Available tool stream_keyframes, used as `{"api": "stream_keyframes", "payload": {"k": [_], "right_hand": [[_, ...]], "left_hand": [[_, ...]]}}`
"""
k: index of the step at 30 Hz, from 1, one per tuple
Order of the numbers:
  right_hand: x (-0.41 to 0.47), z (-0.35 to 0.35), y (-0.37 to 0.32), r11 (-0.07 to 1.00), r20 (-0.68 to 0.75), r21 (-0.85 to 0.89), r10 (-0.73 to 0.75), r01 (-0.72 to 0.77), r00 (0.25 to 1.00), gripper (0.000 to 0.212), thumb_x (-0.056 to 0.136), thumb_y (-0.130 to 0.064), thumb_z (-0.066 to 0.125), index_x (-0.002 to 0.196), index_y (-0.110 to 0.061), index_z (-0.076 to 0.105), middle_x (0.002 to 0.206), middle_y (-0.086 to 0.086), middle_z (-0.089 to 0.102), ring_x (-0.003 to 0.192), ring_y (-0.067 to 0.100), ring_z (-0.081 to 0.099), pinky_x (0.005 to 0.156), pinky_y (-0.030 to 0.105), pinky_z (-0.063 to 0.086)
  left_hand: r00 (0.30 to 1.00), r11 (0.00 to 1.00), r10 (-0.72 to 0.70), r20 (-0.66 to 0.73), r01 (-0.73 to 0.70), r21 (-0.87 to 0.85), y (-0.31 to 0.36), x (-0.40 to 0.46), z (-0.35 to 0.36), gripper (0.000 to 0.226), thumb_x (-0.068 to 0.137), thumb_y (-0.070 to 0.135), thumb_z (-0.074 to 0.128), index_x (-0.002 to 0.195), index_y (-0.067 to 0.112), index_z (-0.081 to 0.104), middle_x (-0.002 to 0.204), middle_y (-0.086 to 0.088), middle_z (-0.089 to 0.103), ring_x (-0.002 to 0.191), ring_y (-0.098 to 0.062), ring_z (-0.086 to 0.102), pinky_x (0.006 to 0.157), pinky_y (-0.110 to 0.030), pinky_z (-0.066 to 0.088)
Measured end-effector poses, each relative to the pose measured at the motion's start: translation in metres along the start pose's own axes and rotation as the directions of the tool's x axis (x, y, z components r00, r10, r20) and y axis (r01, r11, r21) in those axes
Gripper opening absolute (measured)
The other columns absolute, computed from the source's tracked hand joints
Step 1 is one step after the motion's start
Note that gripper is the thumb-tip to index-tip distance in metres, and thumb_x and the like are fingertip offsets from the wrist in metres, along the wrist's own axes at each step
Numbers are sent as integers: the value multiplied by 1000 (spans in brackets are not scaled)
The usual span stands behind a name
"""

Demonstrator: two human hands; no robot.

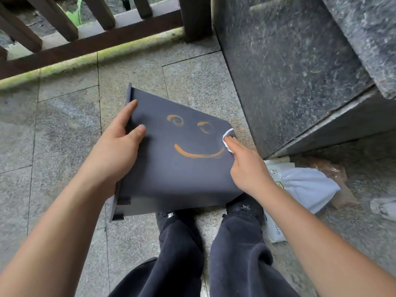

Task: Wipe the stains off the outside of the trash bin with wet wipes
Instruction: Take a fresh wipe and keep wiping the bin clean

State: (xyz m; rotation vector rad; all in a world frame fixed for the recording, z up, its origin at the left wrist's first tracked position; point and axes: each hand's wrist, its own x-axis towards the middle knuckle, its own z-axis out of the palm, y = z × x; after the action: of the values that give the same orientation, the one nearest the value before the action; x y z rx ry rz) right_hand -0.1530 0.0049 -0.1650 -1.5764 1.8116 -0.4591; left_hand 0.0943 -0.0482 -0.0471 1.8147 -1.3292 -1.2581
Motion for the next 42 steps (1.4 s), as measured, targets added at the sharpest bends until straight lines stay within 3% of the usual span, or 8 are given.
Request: {"api": "stream_keyframes", "payload": {"k": [3, 6, 12, 16, 22, 26, 37, 42], "right_hand": [[-14, 8, -8, 1000, -2, 14, 17, -17, 1000, 69, 84, 13, 34, 140, -26, 43, 149, -2, 47, 129, 32, 50, 78, 35, 40], [-35, 16, -20, 997, 15, 69, 15, -16, 1000, 66, 91, 7, 34, 147, -27, 34, 163, 0, 28, 148, 19, 30, 103, 44, 44], [-67, 26, -28, 953, 39, 192, -246, 234, 968, 62, 97, -2, 31, 157, -14, 22, 165, -4, 19, 152, 2, 8, 125, 29, 9], [-63, 26, 1, 927, 70, 84, -371, 365, 926, 54, 102, -13, 34, 156, -11, 28, 164, 0, 24, 153, 9, 16, 125, 33, 8], [-9, 21, 35, 980, 46, 139, 141, -146, 989, 52, 107, -35, 19, 158, -23, 21, 163, 1, 29, 148, 26, 30, 115, 38, 25], [16, 22, 31, 935, 63, 295, 187, -198, 980, 51, 106, -37, 22, 157, -27, 24, 163, -10, 26, 149, 14, 26, 109, 22, 19], [59, 20, 34, 995, 89, 102, -21, 12, 996, 51, 108, -27, 24, 158, -19, 20, 168, -3, 12, 153, 7, 8, 119, 19, 4], [34, 32, 19, 995, 42, 1, -104, 104, 994, 56, 105, -26, 24, 158, -11, 16, 168, 5, 10, 155, 15, 4, 125, 37, 6]], "left_hand": [[1000, 997, 28, -14, -26, 75, 1, -2, 4, 52, 105, 15, 47, 145, 49, 45, 144, 25, 44, 117, 16, 46, 98, -9, 37], [999, 992, 48, 25, -51, 118, 2, -6, 9, 51, 106, 15, 45, 143, 50, 47, 128, 35, 43, 100, 37, 35, 82, 4, 33], [999, 991, 40, 9, -41, 130, 0, -2, 8, 48, 107, 19, 45, 143, 51, 47, 141, 23, 46, 128, 0, 48, 111, -28, 37], [999, 992, 28, 30, -31, 123, -8, -4, -1, 48, 107, 20, 45, 139, 54, 49, 139, 27, 45, 126, 5, 47, 111, -29, 36], [999, 999, -33, 3, 33, 28, -19, 2, -11, 46, 106, 22, 46, 134, 59, 51, 146, 20, 48, 129, -7, 51, 111, -40, 40], [996, 995, -90, -1, 90, -44, -27, 3, -19, 45, 106, 22, 47, 125, 62, 57, 142, 12, 55, 120, -15, 61, 101, -45, 49], [997, 997, 32, 67, -27, -72, -67, -18, -21, 49, 107, 19, 46, 136, 59, 50, 144, 27, 47, 130, 2, 50, 112, -38, 38], [993, 992, 116, 6, -117, 40, -76, -21, -22, 48, 108, 24, 43, 134, 65, 47, 137, 46, 41, 135, 16, 34, 116, -26, 23]]}}
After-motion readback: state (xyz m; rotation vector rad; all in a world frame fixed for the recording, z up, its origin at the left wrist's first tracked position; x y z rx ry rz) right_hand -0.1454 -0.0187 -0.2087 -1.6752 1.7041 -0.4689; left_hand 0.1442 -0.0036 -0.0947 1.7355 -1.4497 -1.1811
